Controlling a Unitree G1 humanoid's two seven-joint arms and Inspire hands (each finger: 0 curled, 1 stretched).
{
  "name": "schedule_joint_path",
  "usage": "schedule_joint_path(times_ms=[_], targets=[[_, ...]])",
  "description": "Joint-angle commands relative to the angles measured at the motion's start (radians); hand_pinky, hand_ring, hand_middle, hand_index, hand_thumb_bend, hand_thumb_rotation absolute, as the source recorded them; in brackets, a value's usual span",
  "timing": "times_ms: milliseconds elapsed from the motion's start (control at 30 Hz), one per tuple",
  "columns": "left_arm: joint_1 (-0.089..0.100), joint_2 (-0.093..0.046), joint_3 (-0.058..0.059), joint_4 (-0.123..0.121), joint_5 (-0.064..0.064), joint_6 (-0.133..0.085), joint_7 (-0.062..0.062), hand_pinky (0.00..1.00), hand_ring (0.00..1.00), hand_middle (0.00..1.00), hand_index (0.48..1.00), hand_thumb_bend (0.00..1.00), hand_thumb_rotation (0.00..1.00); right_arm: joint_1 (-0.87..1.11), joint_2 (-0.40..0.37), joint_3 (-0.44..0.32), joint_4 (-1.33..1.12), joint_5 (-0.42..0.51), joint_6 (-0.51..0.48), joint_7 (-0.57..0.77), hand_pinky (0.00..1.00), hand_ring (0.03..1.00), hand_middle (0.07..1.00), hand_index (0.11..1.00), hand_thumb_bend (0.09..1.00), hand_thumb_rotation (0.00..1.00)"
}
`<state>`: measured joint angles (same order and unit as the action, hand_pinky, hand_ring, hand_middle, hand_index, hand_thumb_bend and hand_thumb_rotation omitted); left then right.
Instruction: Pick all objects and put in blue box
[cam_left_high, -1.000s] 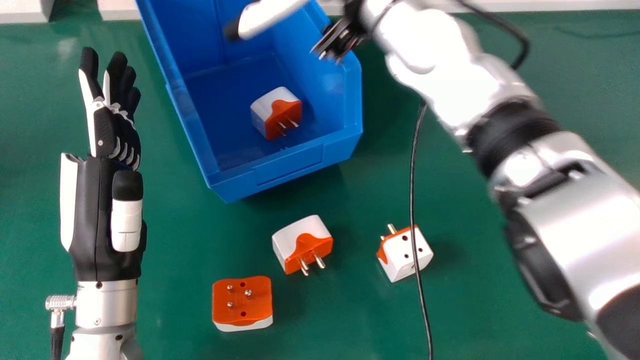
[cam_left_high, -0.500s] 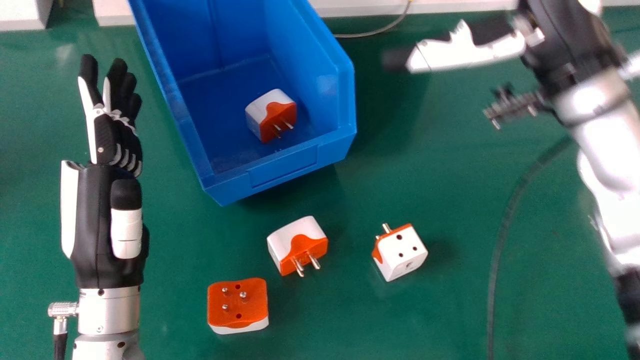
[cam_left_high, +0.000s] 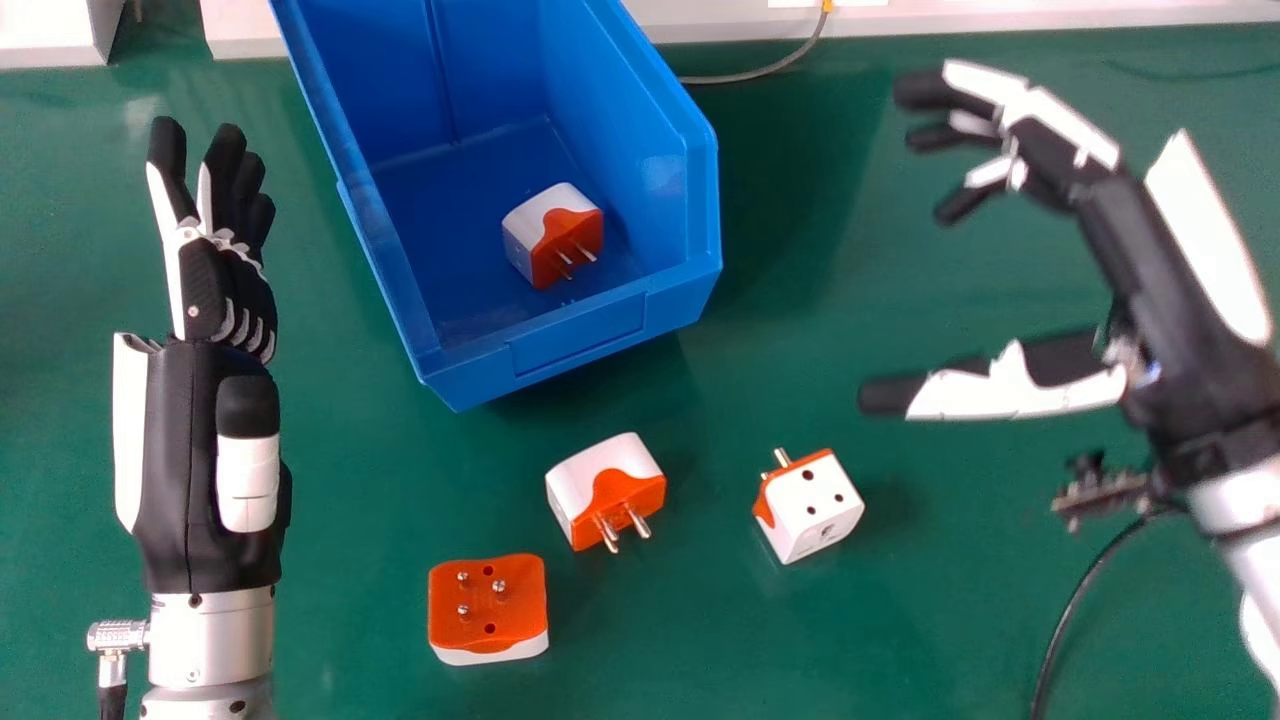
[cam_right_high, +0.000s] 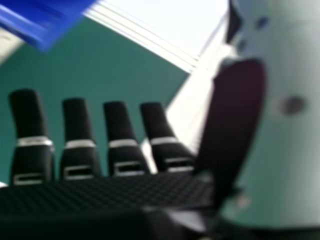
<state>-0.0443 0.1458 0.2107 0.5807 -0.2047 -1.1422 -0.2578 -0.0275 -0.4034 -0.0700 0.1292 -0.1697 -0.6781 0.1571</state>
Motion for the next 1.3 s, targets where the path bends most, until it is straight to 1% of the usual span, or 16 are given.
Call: schedule_joint_path(times_ms=[0, 100, 200, 267, 367, 400, 500, 567, 700, 833, 933, 1067, 1200, 1267], targets=[[0.007, 0.002, -0.003, -0.026, 0.005, -0.005, 0.004, 1.00, 1.00, 1.00, 1.000, 0.96, 1.00, 0.040, 0.004, 0.020, -0.042, -0.020, 0.024, 0.008, 0.58, 0.791, 0.835, 0.815, 0.935, 0.25], [0.010, 0.004, -0.004, -0.031, 0.005, -0.004, 0.005, 1.00, 1.00, 1.00, 1.000, 0.96, 1.00, 0.079, 0.004, 0.047, -0.054, -0.025, 0.049, 0.031, 0.62, 0.815, 0.852, 0.829, 0.937, 0.25], [0.011, 0.006, -0.004, -0.036, 0.003, 0.000, 0.005, 1.00, 1.00, 1.00, 1.000, 0.96, 1.00, 0.099, -0.007, 0.071, -0.041, -0.032, 0.047, 0.057, 0.64, 0.829, 0.866, 0.840, 0.940, 0.24], [0.011, 0.004, -0.004, -0.036, 0.004, 0.000, 0.006, 1.00, 1.00, 1.00, 1.000, 0.96, 1.00, 0.099, -0.022, 0.084, -0.025, -0.046, 0.040, 0.073, 0.65, 0.836, 0.876, 0.849, 0.941, 0.24], [0.011, 0.000, -0.005, -0.038, 0.009, 0.000, 0.009, 1.00, 1.00, 1.00, 1.000, 0.96, 1.00, 0.093, -0.053, 0.100, -0.010, -0.070, 0.039, 0.100, 0.68, 0.842, 0.884, 0.857, 0.942, 0.24], [0.012, -0.001, -0.005, -0.040, 0.010, 0.001, 0.009, 1.00, 1.00, 1.00, 1.000, 0.96, 1.00, 0.091, -0.060, 0.103, -0.005, -0.074, 0.038, 0.105, 0.70, 0.849, 0.890, 0.863, 0.943, 0.24], [0.012, 0.002, -0.006, -0.045, 0.007, 0.006, 0.009, 1.00, 1.00, 1.00, 1.000, 0.95, 1.00, 0.074, -0.090, 0.123, 0.010, -0.110, 0.038, 0.125, 0.78, 0.883, 0.908, 0.882, 0.949, 0.24], [0.012, 0.003, -0.006, -0.048, 0.008, 0.008, 0.011, 1.00, 1.00, 1.00, 1.000, 0.95, 1.00, 0.057, -0.109, 0.140, 0.027, -0.139, 0.039, 0.138, 0.80, 0.894, 0.915, 0.889, 0.953, 0.24], [0.018, 0.003, -0.004, -0.059, 0.013, 0.012, 0.017, 1.00, 1.00, 1.00, 1.000, 0.95, 1.00, 0.025, -0.132, 0.173, 0.058, -0.175, 0.045, 0.157, 0.84, 0.929, 0.941, 0.912, 0.975, 0.25], [0.022, 0.004, -0.003, -0.070, 0.012, 0.018, 0.020, 1.00, 1.00, 1.00, 1.000, 0.95, 1.00, -0.007, -0.148, 0.203, 0.088, -0.214, 0.045, 0.165, 0.84, 0.937, 0.947, 0.917, 0.982, 0.25], [0.022, 0.003, -0.004, -0.072, 0.016, 0.020, 0.024, 1.00, 1.00, 1.00, 1.000, 0.96, 1.00, -0.031, -0.166, 0.220, 0.109, -0.251, 0.041, 0.161, 0.84, 0.945, 0.957, 0.925, 0.991, 0.25], [0.020, 0.001, -0.004, -0.068, 0.018, 0.017, 0.026, 1.00, 1.00, 1.00, 1.000, 0.96, 1.00, -0.055, -0.193, 0.229, 0.109, -0.279, 0.039, 0.162, 0.83, 0.951, 0.964, 0.935, 0.997, 0.26], [0.016, 0.005, -0.003, -0.056, 0.013, 0.011, 0.022, 1.00, 1.00, 1.00, 1.000, 0.96, 1.00, -0.078, -0.213, 0.236, 0.106, -0.282, 0.052, 0.174, 0.82, 0.953, 0.965, 0.939, 1.000, 0.26], [0.015, 0.007, -0.003, -0.054, 0.011, 0.012, 0.020, 1.00, 1.00, 1.00, 1.000, 0.96, 1.00, -0.088, -0.216, 0.238, 0.109, -0.284, 0.052, 0.176, 0.82, 0.954, 0.966, 0.940, 1.000, 0.26]])
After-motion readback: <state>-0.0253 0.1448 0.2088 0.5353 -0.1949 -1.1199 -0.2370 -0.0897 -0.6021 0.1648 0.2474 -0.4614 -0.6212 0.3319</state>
